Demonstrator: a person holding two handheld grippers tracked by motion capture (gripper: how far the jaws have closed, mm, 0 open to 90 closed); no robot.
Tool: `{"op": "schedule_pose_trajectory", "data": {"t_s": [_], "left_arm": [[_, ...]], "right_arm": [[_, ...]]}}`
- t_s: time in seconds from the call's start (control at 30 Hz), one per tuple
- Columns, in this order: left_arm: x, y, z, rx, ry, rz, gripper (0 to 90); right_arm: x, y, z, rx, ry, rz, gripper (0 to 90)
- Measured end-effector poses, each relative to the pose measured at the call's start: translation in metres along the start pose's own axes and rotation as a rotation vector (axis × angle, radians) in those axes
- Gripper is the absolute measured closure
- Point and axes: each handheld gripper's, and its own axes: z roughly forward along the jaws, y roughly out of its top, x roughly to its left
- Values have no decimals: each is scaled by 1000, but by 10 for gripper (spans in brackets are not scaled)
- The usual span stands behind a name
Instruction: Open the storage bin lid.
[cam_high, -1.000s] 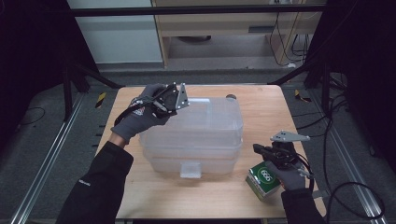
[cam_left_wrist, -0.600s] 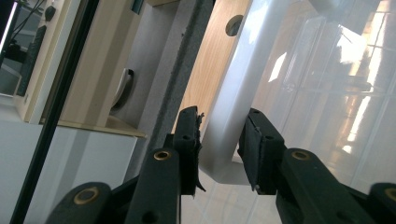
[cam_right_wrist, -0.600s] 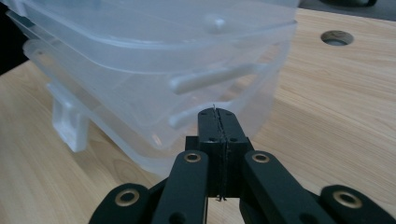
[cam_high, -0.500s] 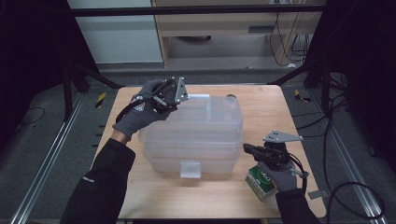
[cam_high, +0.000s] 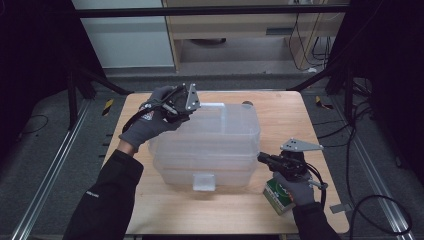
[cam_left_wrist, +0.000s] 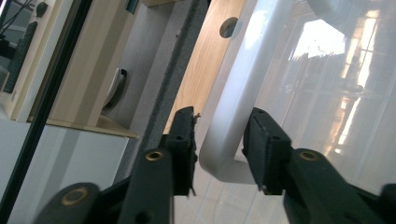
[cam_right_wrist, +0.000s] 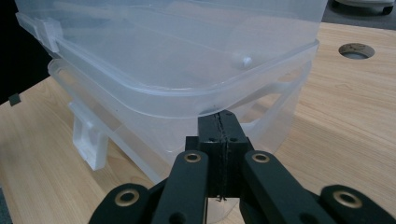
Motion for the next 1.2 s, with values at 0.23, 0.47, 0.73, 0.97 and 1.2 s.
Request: {"op": "schedule_pose_trajectory", "data": {"t_s": [0.23,0.47,0.73,0.97,1.2], "left_arm": [[-2,-12,-17,-68,-25,-46,561],[-2,-34,-38,-149,-38,-149,547],[-2,-72,-58,-237,-5,-322,585],[-4,-105,-76,-299,58,-479,647],[-12,-141,-91,-368,92,-630,755]], "right_arm": [[0,0,0,1,0,1,900],[0,0,1,7,-1,0,900],[0,0,1,12,-3,2,900],[0,0,1,14,-3,4,900],[0,0,0,15,-5,1,900]]}}
